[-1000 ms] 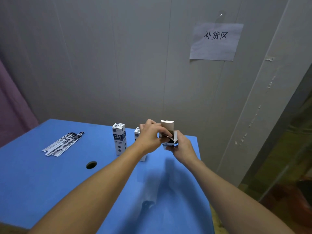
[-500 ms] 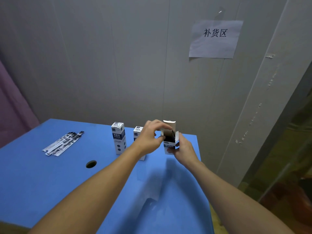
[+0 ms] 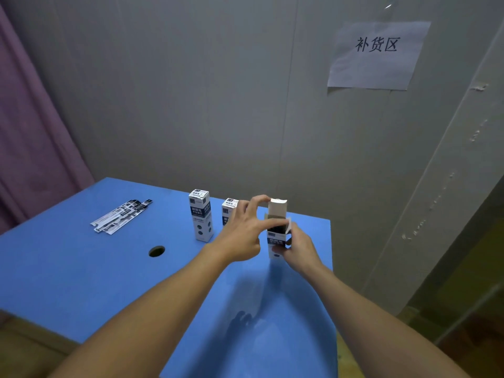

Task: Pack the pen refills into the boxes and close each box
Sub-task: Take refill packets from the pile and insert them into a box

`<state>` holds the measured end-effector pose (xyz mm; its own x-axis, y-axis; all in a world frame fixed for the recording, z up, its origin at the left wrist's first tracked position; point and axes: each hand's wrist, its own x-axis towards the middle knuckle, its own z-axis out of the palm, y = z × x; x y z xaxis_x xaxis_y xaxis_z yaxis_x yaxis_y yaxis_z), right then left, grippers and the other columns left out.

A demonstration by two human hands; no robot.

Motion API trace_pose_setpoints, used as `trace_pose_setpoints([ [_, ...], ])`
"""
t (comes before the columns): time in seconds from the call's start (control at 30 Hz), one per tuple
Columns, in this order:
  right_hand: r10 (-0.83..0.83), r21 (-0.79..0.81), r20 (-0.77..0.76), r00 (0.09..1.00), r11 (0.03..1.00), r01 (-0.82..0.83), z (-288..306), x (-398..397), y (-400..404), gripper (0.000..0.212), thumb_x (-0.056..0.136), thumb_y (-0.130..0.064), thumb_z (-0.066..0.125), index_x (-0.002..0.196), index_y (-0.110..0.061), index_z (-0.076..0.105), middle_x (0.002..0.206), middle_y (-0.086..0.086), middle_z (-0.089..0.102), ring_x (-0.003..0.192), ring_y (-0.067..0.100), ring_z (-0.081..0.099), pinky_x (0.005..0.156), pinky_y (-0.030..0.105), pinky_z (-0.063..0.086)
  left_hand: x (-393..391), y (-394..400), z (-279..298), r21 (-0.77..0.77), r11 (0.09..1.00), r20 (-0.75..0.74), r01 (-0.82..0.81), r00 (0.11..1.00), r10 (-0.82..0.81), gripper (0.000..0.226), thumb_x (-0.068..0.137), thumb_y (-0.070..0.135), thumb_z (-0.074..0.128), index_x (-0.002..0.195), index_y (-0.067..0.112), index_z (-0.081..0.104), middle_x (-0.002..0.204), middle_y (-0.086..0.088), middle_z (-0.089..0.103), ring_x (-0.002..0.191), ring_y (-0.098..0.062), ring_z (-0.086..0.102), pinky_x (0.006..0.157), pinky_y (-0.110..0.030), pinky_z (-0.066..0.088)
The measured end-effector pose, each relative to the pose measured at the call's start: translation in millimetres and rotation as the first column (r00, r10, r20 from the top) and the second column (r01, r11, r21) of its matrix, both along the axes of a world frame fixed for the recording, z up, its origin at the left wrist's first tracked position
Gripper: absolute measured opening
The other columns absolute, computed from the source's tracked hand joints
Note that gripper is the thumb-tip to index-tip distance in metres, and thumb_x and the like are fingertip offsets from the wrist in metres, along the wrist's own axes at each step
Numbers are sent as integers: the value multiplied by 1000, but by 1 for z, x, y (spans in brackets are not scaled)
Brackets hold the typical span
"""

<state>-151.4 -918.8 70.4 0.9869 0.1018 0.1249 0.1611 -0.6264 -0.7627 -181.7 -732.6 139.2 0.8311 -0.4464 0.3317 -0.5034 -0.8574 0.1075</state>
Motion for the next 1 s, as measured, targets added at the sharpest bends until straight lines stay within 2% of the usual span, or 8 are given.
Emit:
trace_pose_setpoints([
  [0.2, 36, 4, 0, 999, 999, -36, 0, 4, -9, 39, 82, -11, 74, 111, -24, 52, 100, -10, 62, 87, 13, 62, 73, 32, 54, -2, -4, -8, 35, 999, -30, -34, 999, 35, 102, 71, -8, 43, 146, 58, 25, 158, 8, -4, 132, -29, 17, 109, -37, 31],
  [0.33, 77, -21, -12, 997, 997, -77, -3, 6, -12, 40, 82, -17, 75, 114, -23, 52, 103, -11, 61, 85, 13, 60, 73, 32, 53, -3, -8, -14, 70, 994, -79, -81, 993, 86, 102, 73, -6, 43, 148, 59, 19, 159, 9, -13, 135, -31, 14, 104, -38, 34],
  [0.47, 68, -46, -35, 997, 997, -69, -9, 12, -14, 40, 79, -20, 75, 112, -18, 52, 103, -4, 63, 89, 22, 62, 79, 44, 54, -9, -7, -23, -135, 980, -58, -145, 989, 139, 102, 70, -10, 43, 148, 54, 27, 156, 5, 8, 125, -26, 26, 103, -40, 40],
  [0.57, 35, -34, -70, 997, 999, -37, -15, 17, -16, 37, 81, -23, 75, 108, -16, 51, 104, -2, 65, 91, 25, 64, 77, 42, 53, -18, 10, -37, -227, 949, -55, -221, 975, 214, 90, 73, -8, 47, 146, 43, 40, 149, 1, 24, 122, -26, 33, 94, -39, 48],
  [0.63, 3, -12, -82, 997, 1000, -4, -17, 20, -18, 37, 84, -22, 76, 109, -14, 50, 104, -2, 64, 91, 24, 64, 71, 35, 47, -24, 27, -49, -219, 933, -69, -287, 958, 279, 82, 75, -6, 49, 145, 38, 45, 145, -1, 31, 120, -26, 36, 93, -39, 48],
  [0.73, -34, -7, -94, 995, 999, 33, -19, 25, -19, 41, 86, -22, 76, 116, -10, 50, 107, 0, 63, 101, 26, 62, 72, 31, 39, -35, 52, -66, -166, 909, -110, -382, 923, 368, 75, 78, -3, 49, 143, 34, 49, 140, -2, 39, 117, -24, 38, 97, -41, 45],
  [0.9, -81, -81, -195, 977, 995, 66, -22, 30, -17, 49, 88, -23, 75, 124, -5, 48, 123, 11, 64, 116, 31, 58, 82, 33, 43, -49, 89, -79, -89, 871, -182, -483, 867, 463, 64, 85, 4, 51, 144, 30, 49, 138, 0, 43, 118, -24, 39, 102, -39, 40],
  [1.0, -127, -160, -263, 956, 983, 87, -21, 27, -13, 57, 87, -26, 75, 128, -2, 44, 122, 13, 61, 117, 32, 57, 78, 31, 41, -54, 111, -81, -33, 854, -224, -519, 836, 500, 60, 89, 10, 51, 145, 31, 47, 139, 1, 43, 124, -23, 35, 103, -38, 40],
])
